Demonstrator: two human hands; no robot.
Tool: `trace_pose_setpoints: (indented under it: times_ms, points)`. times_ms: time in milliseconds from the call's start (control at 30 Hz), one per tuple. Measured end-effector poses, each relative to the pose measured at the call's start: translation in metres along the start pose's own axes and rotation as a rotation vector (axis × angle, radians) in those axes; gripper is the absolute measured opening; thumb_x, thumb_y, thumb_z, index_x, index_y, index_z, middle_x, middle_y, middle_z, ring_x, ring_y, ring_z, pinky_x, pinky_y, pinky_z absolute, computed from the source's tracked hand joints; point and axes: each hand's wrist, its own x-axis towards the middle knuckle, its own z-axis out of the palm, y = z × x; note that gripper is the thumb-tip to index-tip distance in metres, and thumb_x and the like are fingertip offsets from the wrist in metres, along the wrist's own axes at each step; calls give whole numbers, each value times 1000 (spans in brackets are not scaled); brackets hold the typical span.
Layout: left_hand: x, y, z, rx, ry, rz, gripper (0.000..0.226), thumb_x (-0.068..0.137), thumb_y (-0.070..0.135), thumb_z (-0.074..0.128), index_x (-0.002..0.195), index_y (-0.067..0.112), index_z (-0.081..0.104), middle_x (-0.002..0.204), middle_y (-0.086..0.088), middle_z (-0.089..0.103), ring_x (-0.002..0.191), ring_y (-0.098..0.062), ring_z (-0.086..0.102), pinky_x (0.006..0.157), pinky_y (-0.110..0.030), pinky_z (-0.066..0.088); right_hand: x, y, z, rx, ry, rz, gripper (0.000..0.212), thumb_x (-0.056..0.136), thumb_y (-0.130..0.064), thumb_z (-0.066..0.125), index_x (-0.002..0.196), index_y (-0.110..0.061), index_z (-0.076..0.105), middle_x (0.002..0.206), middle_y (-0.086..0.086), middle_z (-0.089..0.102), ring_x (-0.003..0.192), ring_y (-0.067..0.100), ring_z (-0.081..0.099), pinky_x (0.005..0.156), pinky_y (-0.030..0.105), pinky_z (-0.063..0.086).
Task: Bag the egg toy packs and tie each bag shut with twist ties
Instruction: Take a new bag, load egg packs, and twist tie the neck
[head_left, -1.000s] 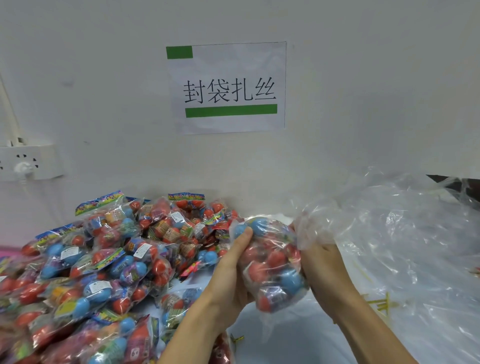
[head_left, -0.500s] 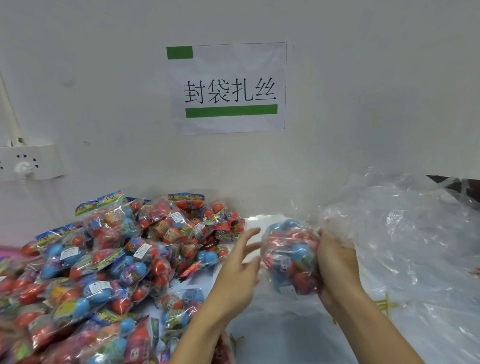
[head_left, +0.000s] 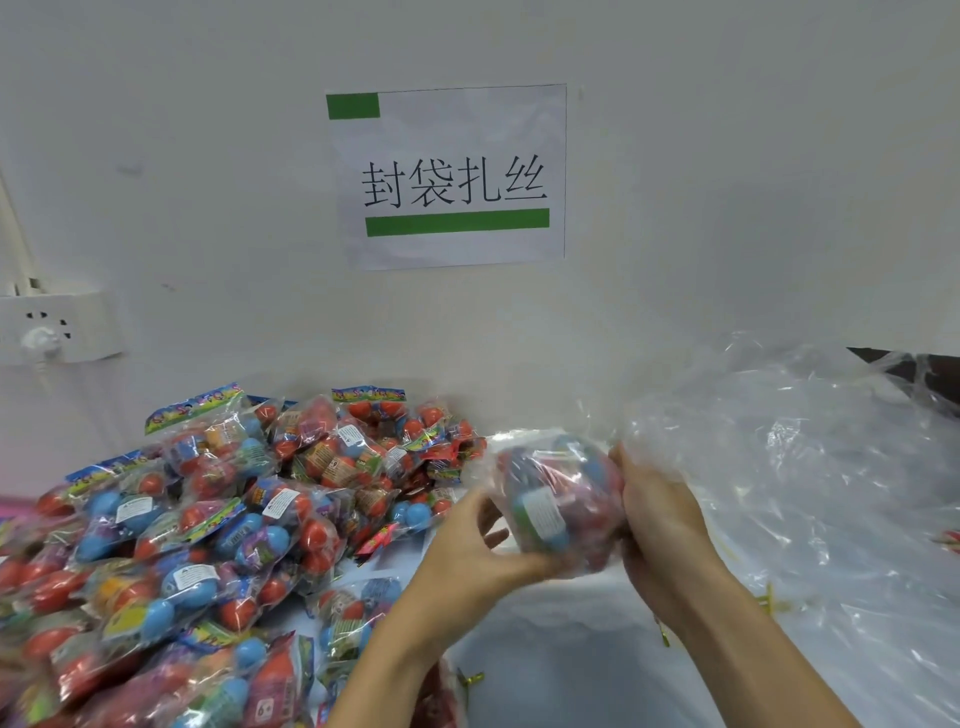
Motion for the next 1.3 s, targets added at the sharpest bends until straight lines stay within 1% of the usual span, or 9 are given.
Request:
trace_pose_setpoints:
  times_ms: [167, 367, 500, 667, 800, 967, 1100, 1200, 1300]
  points:
    - [4, 5, -1, -191, 75, -143, 69, 68, 75, 67, 110, 20, 75, 112, -7, 74, 107, -28, 70, 95, -44, 54, -10, 2, 0, -194, -185, -167, 58, 106, -25, 46, 54, -23, 70, 54, -6, 65, 53, 8, 65, 48, 16, 48]
    - [9, 9, 1, -269, 103, -280, 66, 64, 82, 59, 105, 33, 77, 109, -1, 76, 102, -19, 73, 77, -30, 59, -12, 5, -2, -143, -301, -125, 66, 99, 4, 41, 50, -26, 72, 49, -9, 63, 46, 1, 62, 44, 14, 46]
    - [8, 13, 3, -323, 109, -334, 78, 64, 83, 63, 112, 22, 75, 109, -6, 76, 103, -25, 72, 96, -47, 55, -14, 2, 0, -138, -291, -162, 36, 96, -13, 59, 67, -27, 76, 66, 1, 73, 63, 12, 72, 52, 25, 57]
    - [7, 15, -1, -403, 38, -453, 58, 83, 73, 47, 105, 30, 78, 112, -7, 75, 104, -26, 72, 88, -43, 58, -13, 4, -2, -117, -317, -211, 21, 91, -38, 71, 78, -23, 72, 87, 7, 74, 89, 33, 72, 87, 52, 58]
    - [5, 14, -5, -494, -2, -523, 58, 85, 66, 52, 108, 19, 78, 113, -12, 74, 103, -29, 72, 79, -36, 60, -16, 0, -3, -88, -427, -143, 46, 70, -67, 72, 89, -25, 74, 102, 13, 75, 100, 31, 73, 90, 50, 58]
    - [3, 4, -5, -348, 23, -605, 82, 89, 79, 33, 113, 12, 75, 114, -16, 73, 110, -35, 68, 101, -48, 51, -10, 3, 2, -133, -153, -116, 28, 101, -21, 53, 90, -4, 72, 94, 19, 75, 93, 36, 73, 89, 59, 57]
    - [4, -1, -3, 62, 54, -313, 28, 100, 25, 57, 128, 26, 59, 114, 0, 71, 76, -5, 69, 62, -21, 55, 2, 6, -3, -28, 144, -26, 35, 97, -7, 45, 79, -9, 74, 86, 14, 76, 86, 35, 71, 85, 54, 58]
    - [-2, -3, 2, 128, -120, -92, 93, 79, 0, 78, 142, 52, 33, 136, 31, 49, 111, 6, 59, 76, -18, 56, 8, 9, -5, 52, 229, 11, 27, 96, -9, 45, 99, -8, 72, 97, 12, 74, 94, 32, 71, 91, 52, 57]
    - [-6, 2, 12, 69, -177, 51, 107, 66, -1, 88, 145, 44, 32, 121, 46, 51, 111, 15, 57, 80, -8, 50, 9, 12, -2, 77, 238, 34, 26, 100, -16, 47, 107, -5, 69, 99, 13, 74, 97, 34, 71, 92, 53, 57]
